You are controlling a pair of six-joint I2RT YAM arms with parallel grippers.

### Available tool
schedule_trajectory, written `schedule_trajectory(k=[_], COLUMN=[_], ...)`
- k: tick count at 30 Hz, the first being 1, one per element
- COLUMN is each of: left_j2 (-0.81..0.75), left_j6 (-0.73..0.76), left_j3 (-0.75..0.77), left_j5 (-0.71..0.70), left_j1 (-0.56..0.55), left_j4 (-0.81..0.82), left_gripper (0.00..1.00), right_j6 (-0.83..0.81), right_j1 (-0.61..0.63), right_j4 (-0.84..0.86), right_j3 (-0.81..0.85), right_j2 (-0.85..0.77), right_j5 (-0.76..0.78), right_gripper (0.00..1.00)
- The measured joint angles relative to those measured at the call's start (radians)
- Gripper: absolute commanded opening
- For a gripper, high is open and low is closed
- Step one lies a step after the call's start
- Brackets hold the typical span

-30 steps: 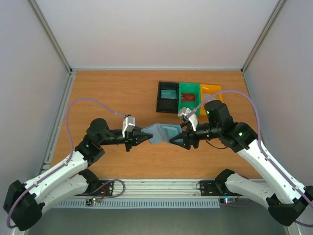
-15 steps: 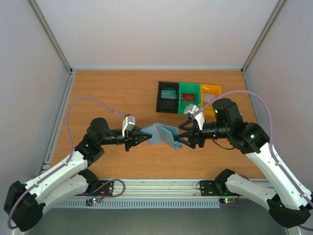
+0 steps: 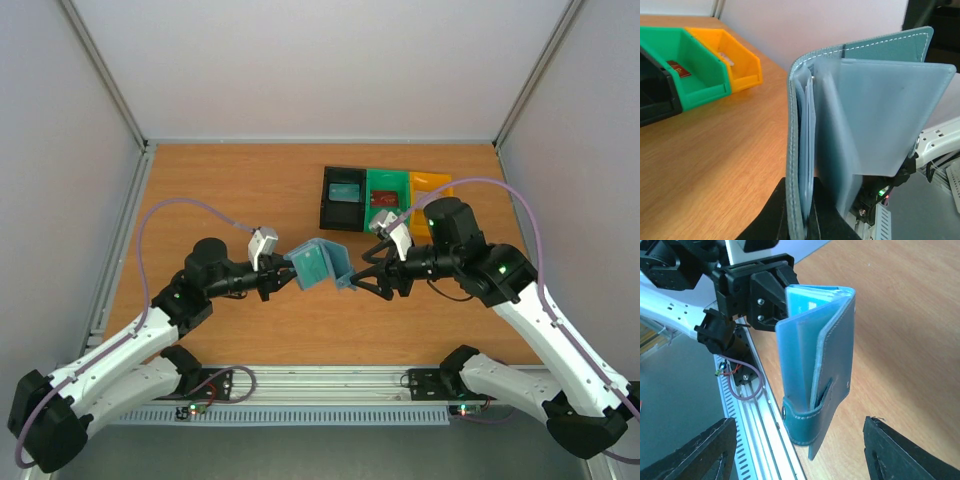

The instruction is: Take the credit cards out of the card holder

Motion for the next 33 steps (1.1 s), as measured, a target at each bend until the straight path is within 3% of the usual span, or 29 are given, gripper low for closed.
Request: schedule_trajectory(k=[9,16,22,26,31,33], left_j2=[0.007,0.011,0.015,0.018,0.019,0.021], left_j6=[-0.029,-0.092,-0.134,-0.152,-0.171,-0.175], left_j3=[0.009,0.042,0.044,0.053,0.054,0.054], left_j5=[-0.059,-0.164,-0.223,-0.244,-0.254,-0.268], left_j1=[0.000,-0.002,-0.005,-0.005,-0.005,-0.003], left_j4=[-0.023,-0.136,-0.201,-0.231,-0.248,-0.253], left_gripper=[0.00,0.00,0.00,0.00,0.00,0.00], right_j6=[0.095,0.175,0.223,0.264,0.285,0.285], right_j1=[0.036,0.241,0.455,0.480,0.480,0.480], right_j4=[0.124,0.223,0.253,0.254,0.269,0.269], right_j3=[-0.032,-0.048,0.018,0.042,0.044,0.055], right_j2=[0.055,0.137,0.291,0.391,0.452,0.468], right_j5=[0.038,0.333,0.686,0.827,0.881,0.880], right_gripper=[0.69,0.72,0.78,0.83,0.85,0.98])
